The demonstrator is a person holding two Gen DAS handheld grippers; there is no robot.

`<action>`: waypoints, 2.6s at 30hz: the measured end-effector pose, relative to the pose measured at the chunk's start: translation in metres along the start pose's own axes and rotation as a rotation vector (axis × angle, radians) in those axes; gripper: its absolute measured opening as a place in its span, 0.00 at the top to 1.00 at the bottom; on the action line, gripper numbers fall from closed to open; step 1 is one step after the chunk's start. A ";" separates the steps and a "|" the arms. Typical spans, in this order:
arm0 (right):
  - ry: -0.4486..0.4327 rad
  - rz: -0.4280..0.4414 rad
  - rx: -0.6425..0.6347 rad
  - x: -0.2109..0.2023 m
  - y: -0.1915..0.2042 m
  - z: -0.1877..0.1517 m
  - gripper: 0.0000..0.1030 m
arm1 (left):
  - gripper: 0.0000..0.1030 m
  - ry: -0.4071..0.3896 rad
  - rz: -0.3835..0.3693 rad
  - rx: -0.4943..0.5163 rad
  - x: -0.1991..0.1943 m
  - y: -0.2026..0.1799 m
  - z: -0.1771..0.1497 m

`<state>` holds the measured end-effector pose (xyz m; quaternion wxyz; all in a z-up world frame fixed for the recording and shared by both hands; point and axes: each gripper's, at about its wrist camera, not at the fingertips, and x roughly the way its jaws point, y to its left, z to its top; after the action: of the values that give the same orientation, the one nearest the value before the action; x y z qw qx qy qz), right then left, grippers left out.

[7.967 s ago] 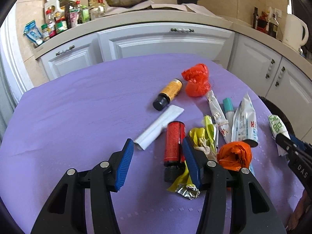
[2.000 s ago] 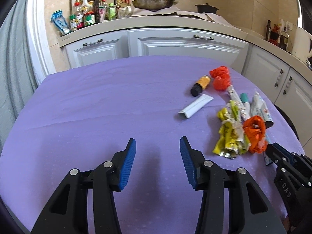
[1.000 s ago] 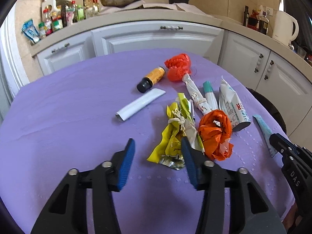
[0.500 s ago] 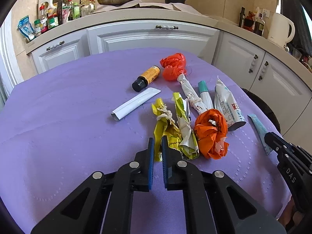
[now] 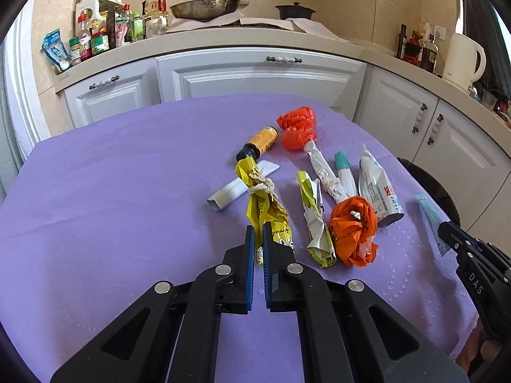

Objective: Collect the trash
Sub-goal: 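Carry the blue tube and yellow wrapper over the bin and release them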

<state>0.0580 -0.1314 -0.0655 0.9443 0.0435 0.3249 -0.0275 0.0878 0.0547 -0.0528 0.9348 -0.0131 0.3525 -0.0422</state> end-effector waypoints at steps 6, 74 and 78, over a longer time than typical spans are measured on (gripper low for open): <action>-0.038 -0.021 -0.006 -0.009 -0.003 0.009 0.94 | 0.95 -0.038 0.005 0.008 -0.010 -0.001 0.009; -0.073 -0.246 0.182 0.046 -0.173 0.062 0.82 | 0.65 0.014 -0.232 0.256 0.079 -0.216 0.058; -0.072 -0.242 0.176 0.042 -0.166 0.061 0.77 | 0.57 0.001 -0.225 0.240 0.071 -0.207 0.059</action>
<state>0.1152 -0.3039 -0.0544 0.9377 0.0857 0.2902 -0.1710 0.1657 -0.1577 -0.0440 0.9188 0.0592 0.3416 -0.1885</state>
